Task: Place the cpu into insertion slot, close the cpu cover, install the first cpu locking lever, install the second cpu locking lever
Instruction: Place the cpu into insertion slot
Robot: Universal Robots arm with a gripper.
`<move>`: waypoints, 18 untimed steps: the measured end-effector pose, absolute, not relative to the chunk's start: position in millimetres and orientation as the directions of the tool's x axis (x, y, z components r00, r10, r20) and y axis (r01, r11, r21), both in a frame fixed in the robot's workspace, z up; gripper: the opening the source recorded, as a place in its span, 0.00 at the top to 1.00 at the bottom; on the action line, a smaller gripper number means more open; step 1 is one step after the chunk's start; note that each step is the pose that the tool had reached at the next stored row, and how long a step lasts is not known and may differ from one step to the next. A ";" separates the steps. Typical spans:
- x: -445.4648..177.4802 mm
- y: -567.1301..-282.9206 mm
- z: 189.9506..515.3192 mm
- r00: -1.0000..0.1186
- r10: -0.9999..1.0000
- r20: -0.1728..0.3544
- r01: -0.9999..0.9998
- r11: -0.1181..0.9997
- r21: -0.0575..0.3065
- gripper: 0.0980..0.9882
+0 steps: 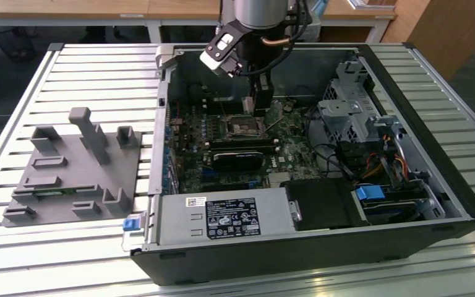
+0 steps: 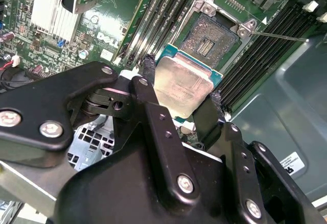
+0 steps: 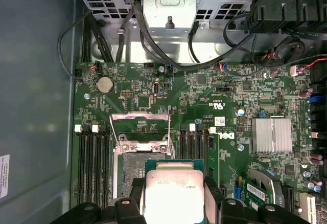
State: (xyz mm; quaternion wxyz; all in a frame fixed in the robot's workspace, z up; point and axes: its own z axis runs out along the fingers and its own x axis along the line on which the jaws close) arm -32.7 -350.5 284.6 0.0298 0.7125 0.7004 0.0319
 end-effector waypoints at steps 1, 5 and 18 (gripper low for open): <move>-32.7 -350.5 284.3 0.017 1.000 0.004 0.996 -0.017 0.087 0.50; -32.7 -350.5 283.5 0.017 1.000 0.004 0.996 -0.017 0.087 0.50; -32.7 -350.5 279.8 0.017 1.000 0.004 0.996 -0.017 0.087 0.50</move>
